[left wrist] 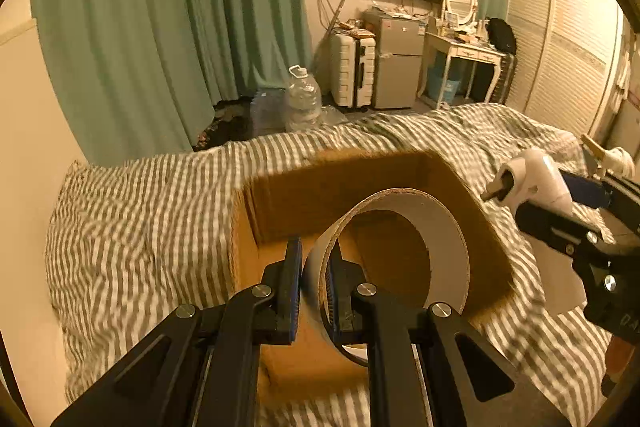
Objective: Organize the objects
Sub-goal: 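Carry tape roll and white cup into the box and open both tools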
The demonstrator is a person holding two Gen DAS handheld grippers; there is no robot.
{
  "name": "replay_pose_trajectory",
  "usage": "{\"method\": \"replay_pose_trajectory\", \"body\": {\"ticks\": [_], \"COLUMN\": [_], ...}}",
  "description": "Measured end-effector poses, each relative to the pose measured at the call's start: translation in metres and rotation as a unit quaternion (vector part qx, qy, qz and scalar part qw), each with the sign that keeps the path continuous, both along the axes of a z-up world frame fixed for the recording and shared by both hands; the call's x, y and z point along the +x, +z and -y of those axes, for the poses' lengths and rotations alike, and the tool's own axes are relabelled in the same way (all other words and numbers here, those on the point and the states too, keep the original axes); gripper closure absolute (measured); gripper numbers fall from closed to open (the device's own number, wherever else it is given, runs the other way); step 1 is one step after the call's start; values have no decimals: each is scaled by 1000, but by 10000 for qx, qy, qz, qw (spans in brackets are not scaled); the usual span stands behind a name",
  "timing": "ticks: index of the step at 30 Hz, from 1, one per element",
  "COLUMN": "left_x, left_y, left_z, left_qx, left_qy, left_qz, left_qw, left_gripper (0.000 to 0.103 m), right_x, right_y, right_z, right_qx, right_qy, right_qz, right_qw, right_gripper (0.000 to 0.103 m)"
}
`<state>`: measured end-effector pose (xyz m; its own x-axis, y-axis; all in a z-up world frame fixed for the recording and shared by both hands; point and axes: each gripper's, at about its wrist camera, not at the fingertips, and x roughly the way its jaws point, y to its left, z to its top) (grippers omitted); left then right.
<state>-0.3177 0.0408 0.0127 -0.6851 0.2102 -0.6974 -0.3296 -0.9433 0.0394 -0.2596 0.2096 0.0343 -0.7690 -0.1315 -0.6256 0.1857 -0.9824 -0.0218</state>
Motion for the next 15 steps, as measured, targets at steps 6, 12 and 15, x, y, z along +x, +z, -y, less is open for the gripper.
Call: {"method": "replay_pose_trajectory", "body": {"ticks": [6,12,15], "left_x": [-70,-99,-106], "left_y": [-31,-71,-86], "left_z": [-4,-13,-13], "left_qx": [-14,-195,-269], "left_qy": [239,179,152], "left_qz": [360,657,740], "left_qw": [9991,9975,9968], "left_gripper": [92,92,92], "right_x": [-79,-129,-133], "right_y": [-19,-61,-81], "right_z": [4,3,2], "right_qx": [-39,-30,20], "right_qy": [-49,-6,5], "right_qz": [274,681,813], "right_qw": [9996,9977,9967], "right_gripper": [53,53,53]}}
